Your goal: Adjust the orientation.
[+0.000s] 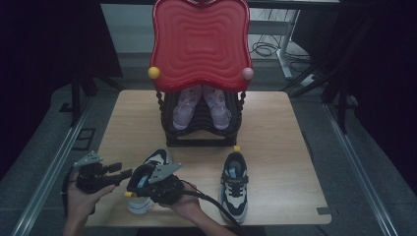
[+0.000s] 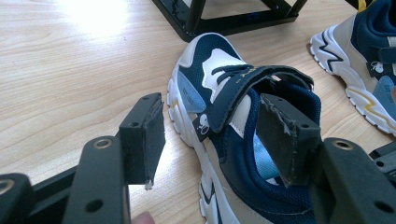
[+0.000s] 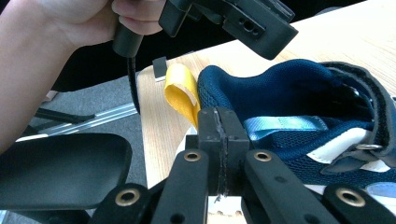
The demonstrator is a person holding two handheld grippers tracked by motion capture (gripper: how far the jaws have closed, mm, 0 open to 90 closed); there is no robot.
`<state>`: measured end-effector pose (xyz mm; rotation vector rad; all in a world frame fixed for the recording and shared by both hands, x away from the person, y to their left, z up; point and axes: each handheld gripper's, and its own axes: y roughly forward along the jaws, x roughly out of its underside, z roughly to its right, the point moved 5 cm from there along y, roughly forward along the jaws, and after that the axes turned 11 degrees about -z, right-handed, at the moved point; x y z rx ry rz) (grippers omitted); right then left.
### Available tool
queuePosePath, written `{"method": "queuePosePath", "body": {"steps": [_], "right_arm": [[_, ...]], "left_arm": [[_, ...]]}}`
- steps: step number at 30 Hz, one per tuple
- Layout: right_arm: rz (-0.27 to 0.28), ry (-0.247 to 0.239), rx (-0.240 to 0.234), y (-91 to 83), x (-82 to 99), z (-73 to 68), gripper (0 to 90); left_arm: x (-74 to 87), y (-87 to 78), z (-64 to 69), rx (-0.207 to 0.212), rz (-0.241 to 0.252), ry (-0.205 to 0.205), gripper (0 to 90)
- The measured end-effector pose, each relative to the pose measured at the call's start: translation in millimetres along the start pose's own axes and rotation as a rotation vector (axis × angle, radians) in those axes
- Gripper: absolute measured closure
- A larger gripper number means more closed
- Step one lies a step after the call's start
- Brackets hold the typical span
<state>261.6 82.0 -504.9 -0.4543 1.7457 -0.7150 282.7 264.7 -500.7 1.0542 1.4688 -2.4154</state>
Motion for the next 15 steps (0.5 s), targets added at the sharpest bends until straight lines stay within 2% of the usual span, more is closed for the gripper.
{"method": "queuePosePath", "body": {"steps": [9, 13, 15], "right_arm": [[-0.003, -0.005, -0.005, 6.8, -1.9, -3.4, 89.2], [-0.001, -0.027, 0.018, 1.8, -1.9, -4.7, 89.1], [0.007, -0.034, 0.036, -6.4, -2.0, -3.9, 89.1]], "left_arm": [[1.1, -0.4, 0.3, 0.0, -0.007, 0.001, 41.1], [1.6, -1.8, -1.2, -0.001, -0.005, -0.001, 41.1], [1.7, -1.4, -1.4, -0.001, -0.003, -0.004, 41.1]]}}
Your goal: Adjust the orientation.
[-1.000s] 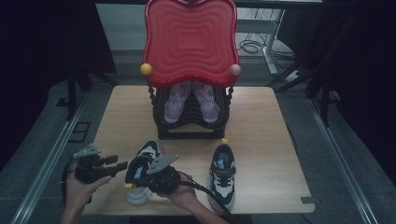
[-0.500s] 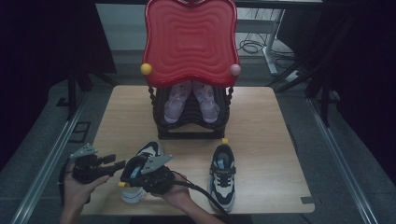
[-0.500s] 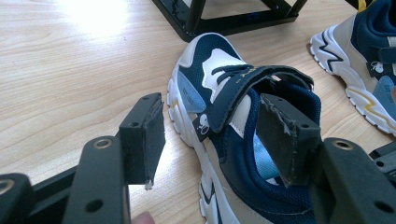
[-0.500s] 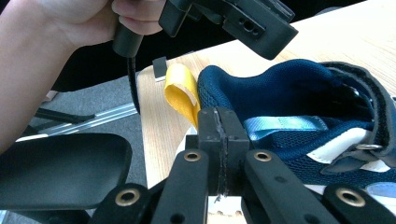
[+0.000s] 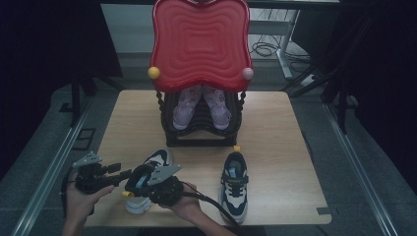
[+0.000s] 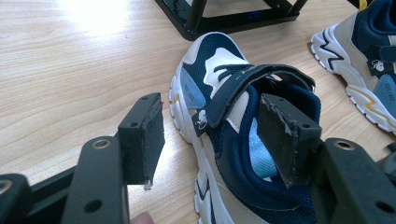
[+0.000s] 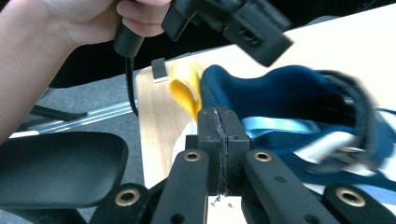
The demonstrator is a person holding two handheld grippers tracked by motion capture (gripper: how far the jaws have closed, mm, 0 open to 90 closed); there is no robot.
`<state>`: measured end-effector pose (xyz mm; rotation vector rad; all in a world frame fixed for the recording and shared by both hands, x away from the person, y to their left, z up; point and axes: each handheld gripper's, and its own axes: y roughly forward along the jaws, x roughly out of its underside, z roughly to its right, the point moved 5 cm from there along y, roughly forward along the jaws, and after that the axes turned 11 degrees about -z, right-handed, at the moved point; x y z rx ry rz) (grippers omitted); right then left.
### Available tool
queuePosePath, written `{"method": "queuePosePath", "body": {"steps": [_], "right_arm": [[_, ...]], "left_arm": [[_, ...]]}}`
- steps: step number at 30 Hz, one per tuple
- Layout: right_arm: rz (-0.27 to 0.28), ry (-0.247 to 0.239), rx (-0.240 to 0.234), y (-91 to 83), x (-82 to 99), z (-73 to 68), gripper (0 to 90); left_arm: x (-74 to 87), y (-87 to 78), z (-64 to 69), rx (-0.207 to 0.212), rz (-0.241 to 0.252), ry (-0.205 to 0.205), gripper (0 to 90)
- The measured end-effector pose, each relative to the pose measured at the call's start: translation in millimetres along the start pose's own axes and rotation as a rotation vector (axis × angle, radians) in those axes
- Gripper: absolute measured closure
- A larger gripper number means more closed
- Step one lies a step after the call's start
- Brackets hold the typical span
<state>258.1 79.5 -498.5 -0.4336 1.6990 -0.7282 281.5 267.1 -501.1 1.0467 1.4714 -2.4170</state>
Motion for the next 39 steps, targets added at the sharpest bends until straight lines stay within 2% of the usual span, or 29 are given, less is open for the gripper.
{"method": "queuePosePath", "body": {"steps": [8, 16, 27, 33, 39], "right_arm": [[0.022, 0.008, 0.07, -39.6, 8.9, 11.6, 89.1], [0.029, 0.034, 0.143, -75.3, 32.6, 25.5, 88.3], [0.04, 0.1, 0.215, -108.5, 61.7, 44.9, 88.7], [0.077, 0.122, 0.245, -125.4, 68.0, 49.0, 88.7], [0.081, 0.132, 0.269, -134.9, 74.0, 54.3, 88.6]], "left_arm": [[-0.6, 3.7, 1.4, 0.0, -0.012, 0.003, 40.7], [0.7, 1.2, -2.0, -0.012, -0.002, -0.011, 40.7], [2.2, 5.4, -0.3, -0.017, -0.01, -0.011, 40.4], [1.0, 6.3, 1.0, -0.02, -0.006, -0.013, 40.4], [5.8, 6.3, 0.6, -0.025, -0.012, -0.022, 40.3]]}}
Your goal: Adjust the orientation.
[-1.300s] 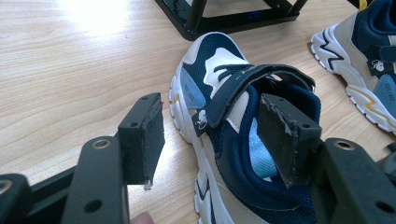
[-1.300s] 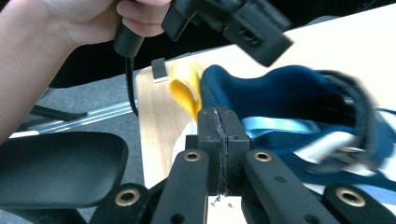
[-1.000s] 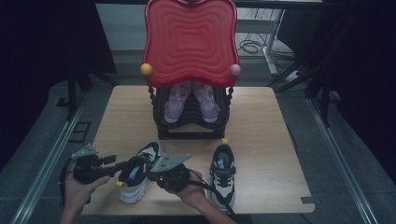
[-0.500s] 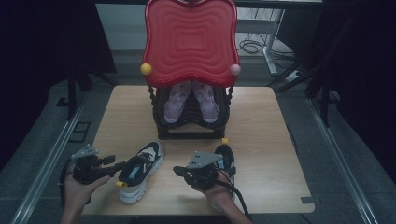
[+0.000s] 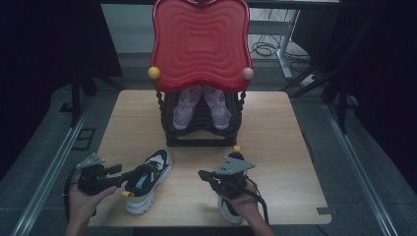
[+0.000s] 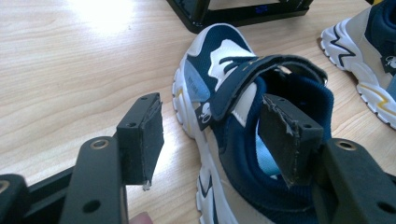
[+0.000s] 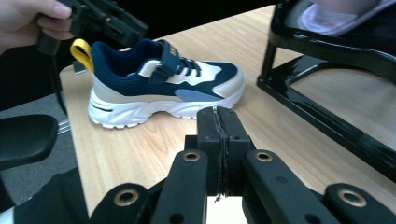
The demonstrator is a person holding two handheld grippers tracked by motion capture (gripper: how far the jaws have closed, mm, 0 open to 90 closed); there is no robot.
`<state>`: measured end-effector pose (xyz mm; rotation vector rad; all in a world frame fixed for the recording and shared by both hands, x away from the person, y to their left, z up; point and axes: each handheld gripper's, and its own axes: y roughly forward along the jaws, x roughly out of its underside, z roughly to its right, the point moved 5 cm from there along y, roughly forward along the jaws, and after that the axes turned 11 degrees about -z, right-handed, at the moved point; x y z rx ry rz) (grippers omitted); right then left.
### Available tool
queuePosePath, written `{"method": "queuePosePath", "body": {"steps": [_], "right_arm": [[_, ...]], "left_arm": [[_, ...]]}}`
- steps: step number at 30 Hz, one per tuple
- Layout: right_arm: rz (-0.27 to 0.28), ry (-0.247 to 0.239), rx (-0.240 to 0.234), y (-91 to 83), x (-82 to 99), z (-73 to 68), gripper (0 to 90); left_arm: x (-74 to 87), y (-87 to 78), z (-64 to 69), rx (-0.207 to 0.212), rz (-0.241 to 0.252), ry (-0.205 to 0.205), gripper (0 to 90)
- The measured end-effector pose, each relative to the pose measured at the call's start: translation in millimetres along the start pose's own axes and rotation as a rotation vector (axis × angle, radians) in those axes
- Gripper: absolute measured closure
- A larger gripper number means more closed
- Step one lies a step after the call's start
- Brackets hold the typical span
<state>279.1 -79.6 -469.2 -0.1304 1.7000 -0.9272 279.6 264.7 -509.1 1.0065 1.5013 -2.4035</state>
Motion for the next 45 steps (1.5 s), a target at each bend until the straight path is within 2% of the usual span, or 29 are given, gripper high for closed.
{"method": "queuePosePath", "body": {"steps": [7, 14, 17, 23, 27, 31, 35, 39, 45], "right_arm": [[-0.01, 0.024, 0.037, -4.9, 10.2, 9.8, 88.9], [-0.014, 0.068, 0.09, -18.3, 25.9, 21.3, 89.1], [-0.017, 0.084, 0.098, -22.7, 31.3, 22.6, 89.1], [-0.035, 0.086, 0.097, -23.5, 42.5, 20.0, 89.1], [-0.043, 0.111, 0.103, -22.7, 50.8, 22.7, 89.2], [-0.051, 0.11, 0.089, -20.9, 54.3, 18.0, 89.2], [-0.081, 0.101, 0.077, -17.4, 58.1, 10.0, 89.2], [-0.118, 0.113, 0.063, -13.3, 70.6, 3.0, 89.2], [-0.155, 0.128, 0.05, -8.8, 85.3, -0.9, 89.2]], "left_arm": [[1.4, 0.0, -0.7, -0.001, 0.002, -0.008, 40.3], [-2.4, 2.4, -1.3, 0.018, 0.002, 0.001, 39.4], [-1.6, 1.3, -1.6, 0.011, 0.002, 0.002, 39.3], [-0.6, -0.5, -3.1, 0.011, 0.008, -0.007, 39.2], [0.0, 0.2, -2.9, 0.012, 0.006, -0.006, 39.2], [0.6, 1.4, -2.6, 0.015, 0.001, -0.006, 38.9], [1.0, 1.6, -2.2, 0.012, -0.001, -0.004, 38.9], [1.6, 1.5, -2.9, 0.015, -0.001, -0.008, 38.7], [1.7, 2.8, -2.3, 0.017, -0.004, -0.006, 38.5]]}}
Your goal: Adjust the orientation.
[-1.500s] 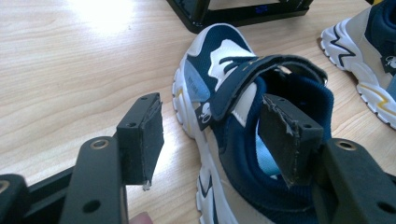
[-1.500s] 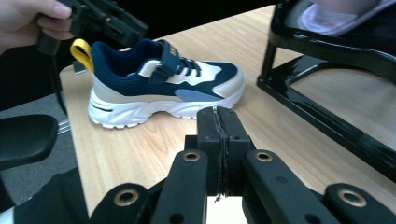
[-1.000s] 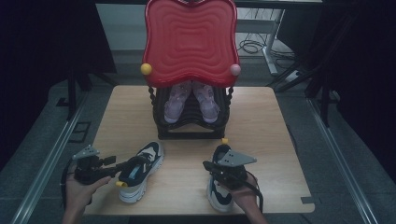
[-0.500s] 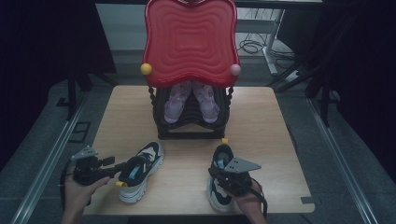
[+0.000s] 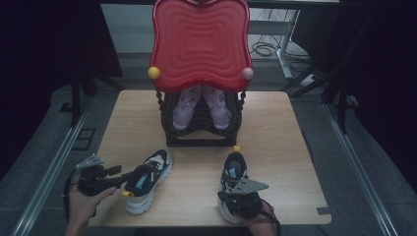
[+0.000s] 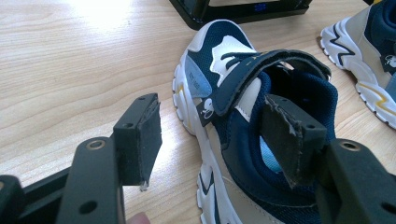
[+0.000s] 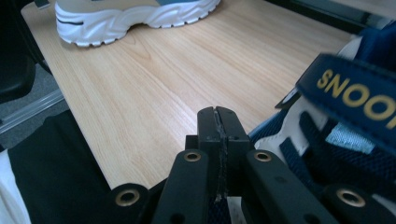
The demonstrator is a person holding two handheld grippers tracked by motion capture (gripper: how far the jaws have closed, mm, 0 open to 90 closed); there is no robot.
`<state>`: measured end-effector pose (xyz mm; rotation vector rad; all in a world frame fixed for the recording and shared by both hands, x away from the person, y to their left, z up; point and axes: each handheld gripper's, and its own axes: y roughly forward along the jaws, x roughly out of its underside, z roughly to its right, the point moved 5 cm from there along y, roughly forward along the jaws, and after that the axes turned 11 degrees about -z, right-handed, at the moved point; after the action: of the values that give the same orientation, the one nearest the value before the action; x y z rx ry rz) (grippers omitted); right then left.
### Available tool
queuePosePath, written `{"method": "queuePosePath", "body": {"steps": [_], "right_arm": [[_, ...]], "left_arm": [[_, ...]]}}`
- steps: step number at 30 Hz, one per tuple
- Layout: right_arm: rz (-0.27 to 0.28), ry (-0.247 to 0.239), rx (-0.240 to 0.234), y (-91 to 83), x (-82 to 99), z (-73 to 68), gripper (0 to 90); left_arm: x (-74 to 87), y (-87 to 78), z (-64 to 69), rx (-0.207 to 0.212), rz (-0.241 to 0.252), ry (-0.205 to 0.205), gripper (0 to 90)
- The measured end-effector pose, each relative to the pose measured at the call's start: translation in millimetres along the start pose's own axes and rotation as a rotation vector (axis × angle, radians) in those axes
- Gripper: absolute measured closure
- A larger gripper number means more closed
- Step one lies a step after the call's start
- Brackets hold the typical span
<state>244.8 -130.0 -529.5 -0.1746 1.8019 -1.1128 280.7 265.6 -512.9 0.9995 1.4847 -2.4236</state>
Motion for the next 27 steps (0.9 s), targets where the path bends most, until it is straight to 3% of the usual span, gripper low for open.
{"method": "queuePosePath", "body": {"steps": [10, 27], "right_arm": [[-0.021, -0.005, -0.025, 1.5, 4.5, -6.8, 89.2], [-0.063, -0.019, -0.015, 1.0, 14.3, -8.5, 89.3]], "left_arm": [[0.3, 0.4, -0.3, 0.003, 0.003, -0.004, 38.2], [0.2, 0.8, -0.7, 0.007, 0.008, -0.005, 38.0]]}}
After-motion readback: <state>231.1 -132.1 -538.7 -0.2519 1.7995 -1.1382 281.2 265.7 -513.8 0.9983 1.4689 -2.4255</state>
